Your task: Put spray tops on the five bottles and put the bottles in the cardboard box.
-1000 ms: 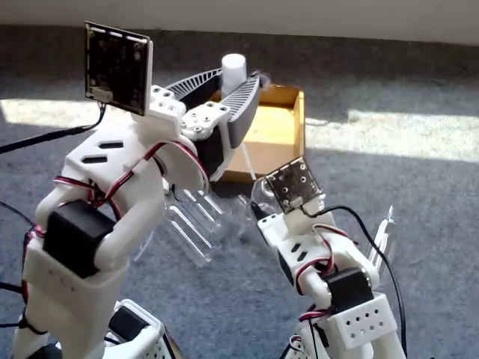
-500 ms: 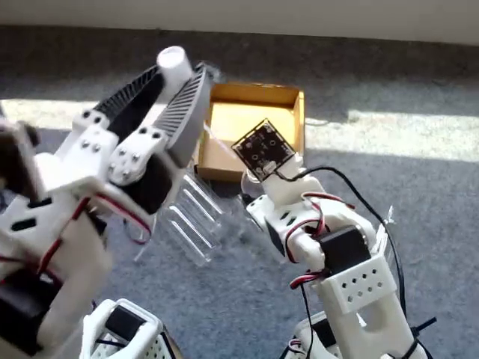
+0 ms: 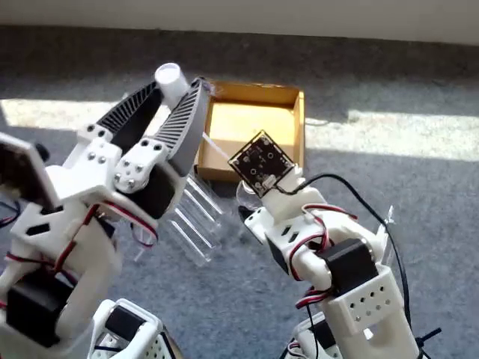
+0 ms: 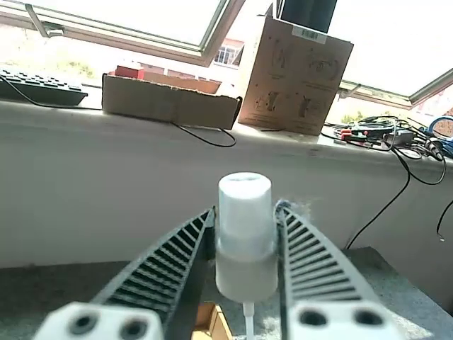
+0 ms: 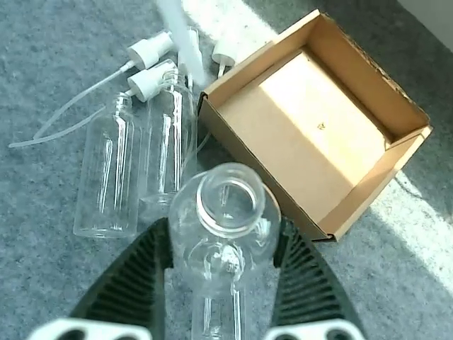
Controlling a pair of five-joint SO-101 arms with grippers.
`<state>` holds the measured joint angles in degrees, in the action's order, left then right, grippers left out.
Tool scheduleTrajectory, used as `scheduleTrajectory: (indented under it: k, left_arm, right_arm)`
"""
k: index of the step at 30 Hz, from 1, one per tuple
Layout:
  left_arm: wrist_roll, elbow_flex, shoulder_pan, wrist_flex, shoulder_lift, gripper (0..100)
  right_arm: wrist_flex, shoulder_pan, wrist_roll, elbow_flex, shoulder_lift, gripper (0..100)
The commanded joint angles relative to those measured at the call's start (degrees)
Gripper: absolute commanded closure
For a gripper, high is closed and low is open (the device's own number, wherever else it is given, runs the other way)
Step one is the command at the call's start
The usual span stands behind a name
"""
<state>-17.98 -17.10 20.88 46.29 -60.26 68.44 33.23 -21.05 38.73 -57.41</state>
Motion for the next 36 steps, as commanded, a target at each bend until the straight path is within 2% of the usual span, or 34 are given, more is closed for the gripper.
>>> scheduleTrajectory:
  k: [1,5,9,14,20,25,32,36]
  left_arm:
    - [-4.66,0.40,-0.13,-1.67,3.91,90]
    - [-4.66,0.31,2.07,-1.49,6.20,90]
    - [-4.57,0.31,4.00,-1.41,7.34,90]
    - [-4.57,-2.33,3.82,-1.32,7.69,90]
    - [-4.40,-11.91,2.33,-0.97,7.60,90]
    - [-4.57,-11.82,2.68,-2.55,7.60,90]
    - [-4.40,-16.92,9.01,-2.46,7.60,90]
    - [-1.23,-19.38,9.89,-2.55,7.60,90]
  right_arm:
    - [-7.78,0.75,0.88,6.81,-7.08,99.4]
    - [-9.71,0.66,0.62,12.79,-12.62,99.4]
    - [-9.63,0.57,0.62,13.85,-12.09,99.4]
    - [-9.45,0.57,0.79,13.85,-11.56,99.4]
    - [-9.63,-2.42,0.70,13.85,-11.56,99.4]
    - [-9.63,-2.51,0.79,13.85,-11.56,99.4]
    - [-9.80,-2.59,2.46,13.85,-11.56,99.4]
    - [-9.89,-2.59,3.69,13.85,-11.65,99.4]
